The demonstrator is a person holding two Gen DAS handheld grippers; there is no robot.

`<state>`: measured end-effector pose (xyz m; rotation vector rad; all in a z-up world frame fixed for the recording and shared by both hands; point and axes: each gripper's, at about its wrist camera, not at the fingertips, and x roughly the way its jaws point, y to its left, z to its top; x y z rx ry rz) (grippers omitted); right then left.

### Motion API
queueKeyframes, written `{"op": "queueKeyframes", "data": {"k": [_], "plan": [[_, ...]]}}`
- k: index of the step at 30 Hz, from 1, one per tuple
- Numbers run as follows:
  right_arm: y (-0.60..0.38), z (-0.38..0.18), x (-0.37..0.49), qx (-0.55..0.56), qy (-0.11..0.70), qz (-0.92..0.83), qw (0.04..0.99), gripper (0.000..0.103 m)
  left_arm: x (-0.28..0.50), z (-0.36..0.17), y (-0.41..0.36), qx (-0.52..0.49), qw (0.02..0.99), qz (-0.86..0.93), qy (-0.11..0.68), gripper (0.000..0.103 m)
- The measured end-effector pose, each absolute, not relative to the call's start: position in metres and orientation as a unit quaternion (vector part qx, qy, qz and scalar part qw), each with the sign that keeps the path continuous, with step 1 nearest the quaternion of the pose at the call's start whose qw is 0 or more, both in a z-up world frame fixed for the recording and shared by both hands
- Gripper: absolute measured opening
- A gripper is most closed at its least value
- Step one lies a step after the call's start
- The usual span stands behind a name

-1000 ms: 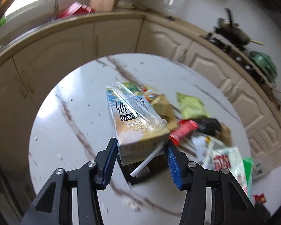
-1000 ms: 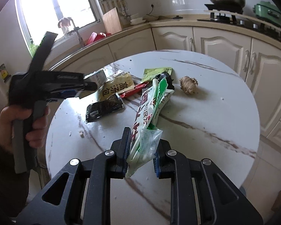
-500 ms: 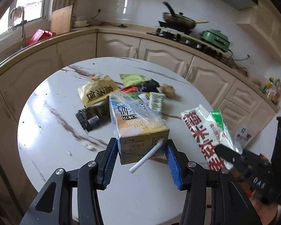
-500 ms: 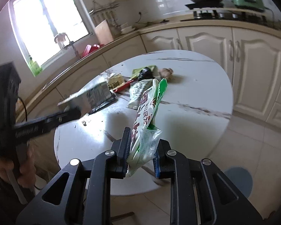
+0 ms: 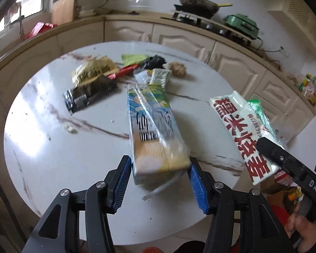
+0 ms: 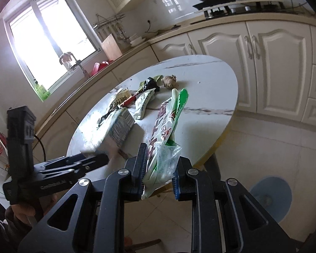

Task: Collect trash
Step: 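Carry the carton and wrapper over the blue bin and open both grippers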

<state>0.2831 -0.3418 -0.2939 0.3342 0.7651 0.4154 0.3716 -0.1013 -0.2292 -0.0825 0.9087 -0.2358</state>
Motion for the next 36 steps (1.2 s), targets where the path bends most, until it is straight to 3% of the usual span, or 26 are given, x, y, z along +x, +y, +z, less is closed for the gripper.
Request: {"op": "queueKeyframes", "data": {"k": [4, 6, 13, 23, 36], "plan": [[-0.339, -0.299, 0.286, 0.158, 0.372, 0.206, 0.891, 0.020, 0.381, -0.234, -0.106, -0.041, 0.894, -0.084, 0.439, 0.057], [-0.339, -0.300, 0.287, 0.157, 0.371, 0.207, 0.891, 0.020, 0.386, -0.237, -0.110, -0.040, 0.893, -0.084, 0.439, 0.047], [-0.355, -0.298, 0.280, 0.173, 0.351, 0.201, 0.898, 0.020, 0.377, -0.226, -0.138, -0.008, 0.912, -0.118, 0.393, 0.045], [-0.460, -0.296, 0.234, 0.218, 0.310, 0.109, 0.919, 0.020, 0.350, -0.224, -0.261, 0.041, 0.892, -0.238, 0.383, 0.045], [-0.588, -0.424, 0.198, 0.295, 0.388, -0.042, 0.872, 0.020, 0.372, -0.337, -0.437, 0.159, 0.808, -0.325, 0.465, 0.045]]}}
